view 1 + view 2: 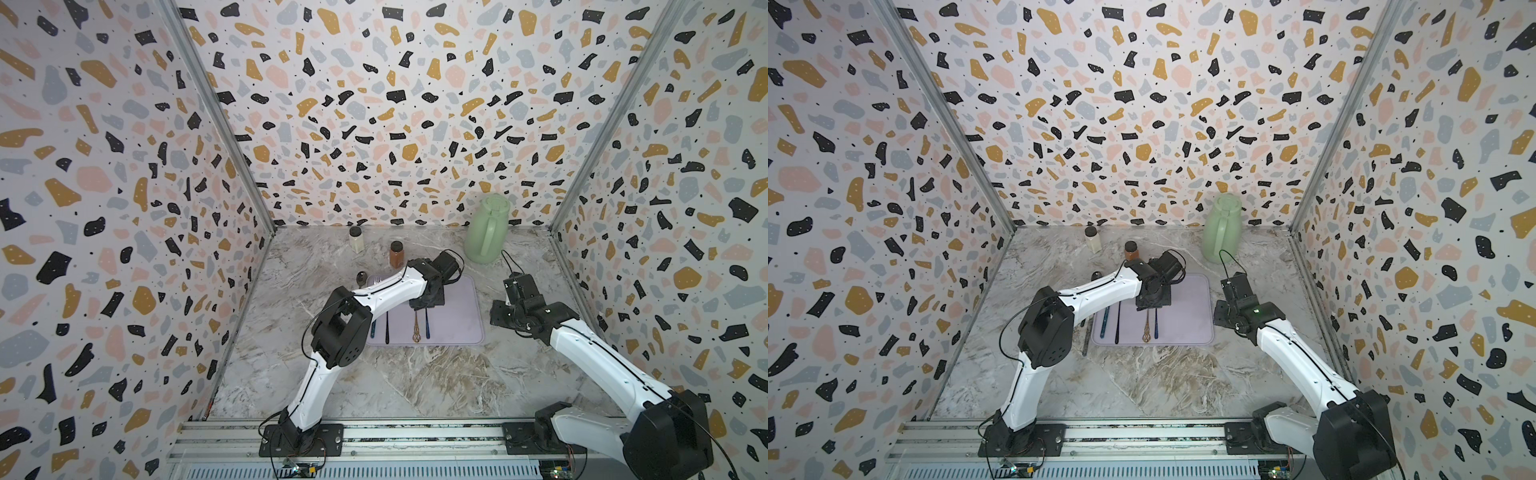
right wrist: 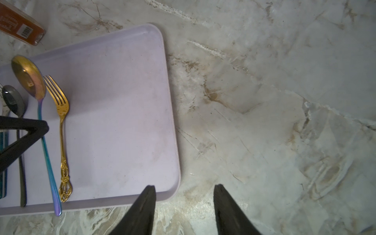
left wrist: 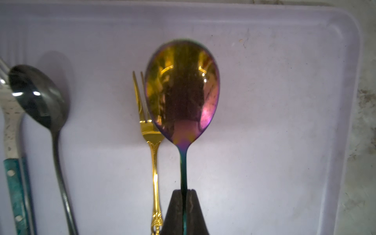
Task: Set the spoon and fork side by side
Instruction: Place the spoon on the tray.
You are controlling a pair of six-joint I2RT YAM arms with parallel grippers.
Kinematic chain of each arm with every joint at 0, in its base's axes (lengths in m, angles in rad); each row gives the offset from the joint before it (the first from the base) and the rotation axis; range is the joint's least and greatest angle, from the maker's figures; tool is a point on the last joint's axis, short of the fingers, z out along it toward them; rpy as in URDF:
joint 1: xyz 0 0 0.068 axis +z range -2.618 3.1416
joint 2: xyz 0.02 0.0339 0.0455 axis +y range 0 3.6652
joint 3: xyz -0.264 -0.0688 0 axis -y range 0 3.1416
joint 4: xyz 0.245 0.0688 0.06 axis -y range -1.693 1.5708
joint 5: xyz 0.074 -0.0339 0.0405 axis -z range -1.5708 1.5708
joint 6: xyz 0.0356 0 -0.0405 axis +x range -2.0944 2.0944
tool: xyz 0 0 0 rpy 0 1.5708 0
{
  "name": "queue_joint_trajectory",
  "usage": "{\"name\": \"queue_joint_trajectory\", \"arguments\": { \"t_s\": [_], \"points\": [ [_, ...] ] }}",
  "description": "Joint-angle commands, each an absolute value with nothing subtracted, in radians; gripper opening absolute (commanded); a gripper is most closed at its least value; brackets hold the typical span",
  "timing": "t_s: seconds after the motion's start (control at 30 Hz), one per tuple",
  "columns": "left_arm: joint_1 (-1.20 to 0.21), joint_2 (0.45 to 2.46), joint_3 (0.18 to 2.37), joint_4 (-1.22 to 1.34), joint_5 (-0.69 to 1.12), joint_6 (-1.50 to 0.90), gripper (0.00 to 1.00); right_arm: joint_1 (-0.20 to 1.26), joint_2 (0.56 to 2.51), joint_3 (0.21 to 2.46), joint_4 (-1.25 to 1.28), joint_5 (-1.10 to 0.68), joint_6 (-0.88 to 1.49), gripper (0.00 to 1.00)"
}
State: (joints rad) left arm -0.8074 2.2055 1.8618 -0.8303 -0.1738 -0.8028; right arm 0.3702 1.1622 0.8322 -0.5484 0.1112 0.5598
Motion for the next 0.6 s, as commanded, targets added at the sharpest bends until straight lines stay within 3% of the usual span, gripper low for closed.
{"name": "queue_joint_trajectory", "arguments": {
  "t_s": [0.0, 0.37, 0.47, 0.57],
  "points": [
    [-0.805, 2.246, 1.917, -0.849, -0.175, -0.821, 0.00, 0.359, 1.131, 0.829, -0.562, 0.087, 0.540, 0.51],
    [-0.802, 2.325, 1.945, -0.846, -0.178, -0.816, 0.01, 0.352, 1.138, 0.815, -0.536, 0.055, 0.544, 0.51],
    [-0.802, 2.331, 1.941, -0.842, -0.177, -0.816, 0.07, 0.351, 1.136, 0.815, -0.535, 0.051, 0.546, 0.51],
    [-0.802, 2.330, 1.950, -0.858, -0.179, -0.807, 0.20, 0.350, 1.133, 0.815, -0.534, 0.039, 0.551, 0.51]
  ]
}}
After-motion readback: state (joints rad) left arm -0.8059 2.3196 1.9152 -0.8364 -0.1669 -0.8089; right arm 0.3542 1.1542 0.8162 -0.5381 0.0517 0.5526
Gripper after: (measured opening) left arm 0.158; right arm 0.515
